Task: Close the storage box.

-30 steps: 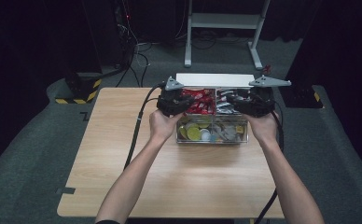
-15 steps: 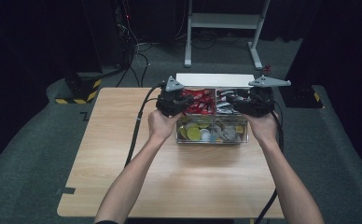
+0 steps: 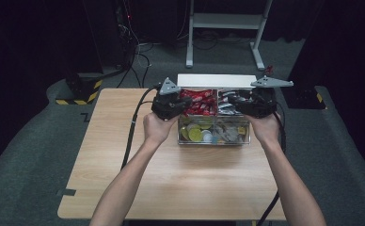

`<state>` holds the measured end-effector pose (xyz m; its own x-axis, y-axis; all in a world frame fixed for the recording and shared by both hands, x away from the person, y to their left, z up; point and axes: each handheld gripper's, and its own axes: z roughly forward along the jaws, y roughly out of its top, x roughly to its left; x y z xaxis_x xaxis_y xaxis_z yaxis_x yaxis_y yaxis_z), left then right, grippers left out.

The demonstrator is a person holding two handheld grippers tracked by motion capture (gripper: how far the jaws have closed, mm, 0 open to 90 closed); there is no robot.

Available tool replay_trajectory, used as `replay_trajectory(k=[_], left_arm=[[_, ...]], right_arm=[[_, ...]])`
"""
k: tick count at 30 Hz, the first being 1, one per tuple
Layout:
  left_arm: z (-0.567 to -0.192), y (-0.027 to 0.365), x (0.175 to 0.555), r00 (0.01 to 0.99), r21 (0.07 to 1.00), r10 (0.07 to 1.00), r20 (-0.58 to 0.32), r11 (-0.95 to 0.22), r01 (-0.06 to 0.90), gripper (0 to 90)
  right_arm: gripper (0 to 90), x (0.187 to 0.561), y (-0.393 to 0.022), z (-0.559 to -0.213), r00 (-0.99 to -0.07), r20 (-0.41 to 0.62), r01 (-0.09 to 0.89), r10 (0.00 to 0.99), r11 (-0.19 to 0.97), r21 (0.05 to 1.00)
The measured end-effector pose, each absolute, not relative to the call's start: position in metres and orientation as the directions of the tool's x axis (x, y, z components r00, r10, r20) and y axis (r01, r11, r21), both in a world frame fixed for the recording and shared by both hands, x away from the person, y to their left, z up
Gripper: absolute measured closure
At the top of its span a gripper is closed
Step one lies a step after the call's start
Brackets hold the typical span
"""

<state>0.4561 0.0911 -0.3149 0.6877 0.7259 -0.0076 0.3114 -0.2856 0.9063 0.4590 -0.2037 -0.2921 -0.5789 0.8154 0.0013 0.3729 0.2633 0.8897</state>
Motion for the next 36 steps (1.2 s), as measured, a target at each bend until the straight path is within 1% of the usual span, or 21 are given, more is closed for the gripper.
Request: replay_trajectory(k=[14, 36], left_arm=[[-0.316, 0.108, 0.445, 0.693, 0.917, 0.72, -0.037, -0.251, 0.31, 86.2], [-0.314, 0.128, 0.43, 0.702, 0.926, 0.71, -0.053, -0.228, 0.3, 86.4]], right_arm=[[47.0, 0.459, -0.202, -0.292, -0.58, 0.003, 0.375, 0.814, 0.264, 0.889], [46.9, 0.459, -0.2, -0.292, -0.58, -0.002, 0.376, 0.814, 0.269, 0.887]])
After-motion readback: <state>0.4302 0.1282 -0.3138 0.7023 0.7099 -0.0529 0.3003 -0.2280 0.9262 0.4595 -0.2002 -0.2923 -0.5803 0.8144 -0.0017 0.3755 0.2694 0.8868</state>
